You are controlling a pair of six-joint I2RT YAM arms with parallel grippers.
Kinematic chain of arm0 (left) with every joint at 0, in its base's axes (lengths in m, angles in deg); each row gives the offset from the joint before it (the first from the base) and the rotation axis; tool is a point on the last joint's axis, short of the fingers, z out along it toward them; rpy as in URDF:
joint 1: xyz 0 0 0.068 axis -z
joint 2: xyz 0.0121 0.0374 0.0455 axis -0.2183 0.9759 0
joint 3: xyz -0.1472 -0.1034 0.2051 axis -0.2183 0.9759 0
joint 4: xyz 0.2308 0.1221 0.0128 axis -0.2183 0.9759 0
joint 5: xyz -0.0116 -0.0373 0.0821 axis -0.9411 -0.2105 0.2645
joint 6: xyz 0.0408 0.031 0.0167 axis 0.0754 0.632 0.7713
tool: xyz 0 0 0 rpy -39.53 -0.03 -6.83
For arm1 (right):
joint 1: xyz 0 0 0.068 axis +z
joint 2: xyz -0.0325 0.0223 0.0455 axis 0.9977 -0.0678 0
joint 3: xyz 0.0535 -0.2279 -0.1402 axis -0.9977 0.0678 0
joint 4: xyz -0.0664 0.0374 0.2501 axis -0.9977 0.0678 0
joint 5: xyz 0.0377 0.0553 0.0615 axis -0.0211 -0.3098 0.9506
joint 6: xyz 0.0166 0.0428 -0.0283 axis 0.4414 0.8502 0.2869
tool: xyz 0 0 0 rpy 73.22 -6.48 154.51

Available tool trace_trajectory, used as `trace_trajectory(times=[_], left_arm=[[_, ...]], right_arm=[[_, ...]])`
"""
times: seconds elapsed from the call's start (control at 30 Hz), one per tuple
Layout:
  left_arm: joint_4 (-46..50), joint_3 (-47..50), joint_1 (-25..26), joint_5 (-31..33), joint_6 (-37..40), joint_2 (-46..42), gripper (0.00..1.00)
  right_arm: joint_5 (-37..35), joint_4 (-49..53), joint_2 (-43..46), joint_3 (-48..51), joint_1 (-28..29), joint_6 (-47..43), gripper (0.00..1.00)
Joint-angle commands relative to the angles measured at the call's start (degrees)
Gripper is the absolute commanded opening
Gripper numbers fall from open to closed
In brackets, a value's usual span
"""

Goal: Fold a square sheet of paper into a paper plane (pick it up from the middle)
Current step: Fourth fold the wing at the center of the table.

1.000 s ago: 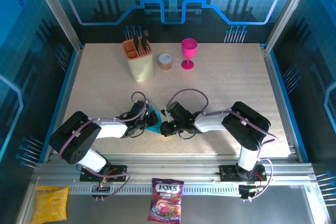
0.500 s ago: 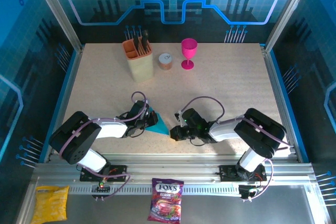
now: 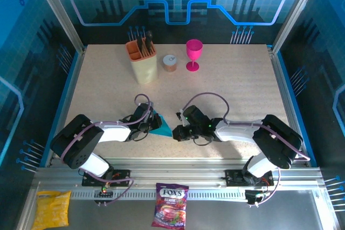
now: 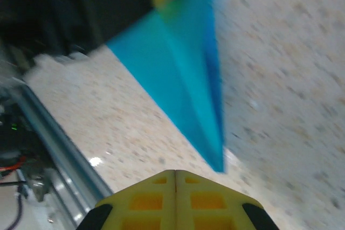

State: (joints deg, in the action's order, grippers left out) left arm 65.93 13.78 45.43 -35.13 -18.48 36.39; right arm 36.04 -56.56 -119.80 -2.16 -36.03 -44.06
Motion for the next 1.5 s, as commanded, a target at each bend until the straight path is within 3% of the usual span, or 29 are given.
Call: trace_trajectory(times=[0.0, 0.23, 0.6, 0.83, 1.07, 1.23, 1.47], left_arm=[[6.85, 1.15, -0.57, 2.82, 1.4, 0.41, 0.0], [6.94, 1.2, -0.61, 2.87, 1.32, 0.27, 0.0], [7.8, 0.63, -0.65, 2.39, 1.7, -1.2, 0.0], [11.5, -1.54, -0.83, -0.41, 1.01, -10.84, 0.01], [9.37, 2.22, 0.35, -3.24, -6.3, -17.47, 0.02], [5.16, 4.35, 5.24, -1.38, -9.43, -15.52, 0.0], [-2.22, 5.19, 7.73, -0.61, -11.68, -9.04, 0.0]], right_arm=[[-0.62, 2.94, -1.84, -4.16, 0.58, -1.93, 0.0], [-1.07, 2.73, -9.29, -9.67, 0.03, -3.66, 0.0], [-0.35, -4.32, -15.61, -2.89, -1.66, -1.14, 0.0], [-0.27, -5.8, -16.23, -0.63, -1.76, 0.21, 0.0], [0.09, -5.89, -17.01, -0.59, -1.75, 0.52, 0.0], [0.42, -6.2, -17.65, -0.69, -1.74, 0.82, 0.0], [0.83, -6.41, -18.18, -0.59, -1.7, 1.35, 0.0]])
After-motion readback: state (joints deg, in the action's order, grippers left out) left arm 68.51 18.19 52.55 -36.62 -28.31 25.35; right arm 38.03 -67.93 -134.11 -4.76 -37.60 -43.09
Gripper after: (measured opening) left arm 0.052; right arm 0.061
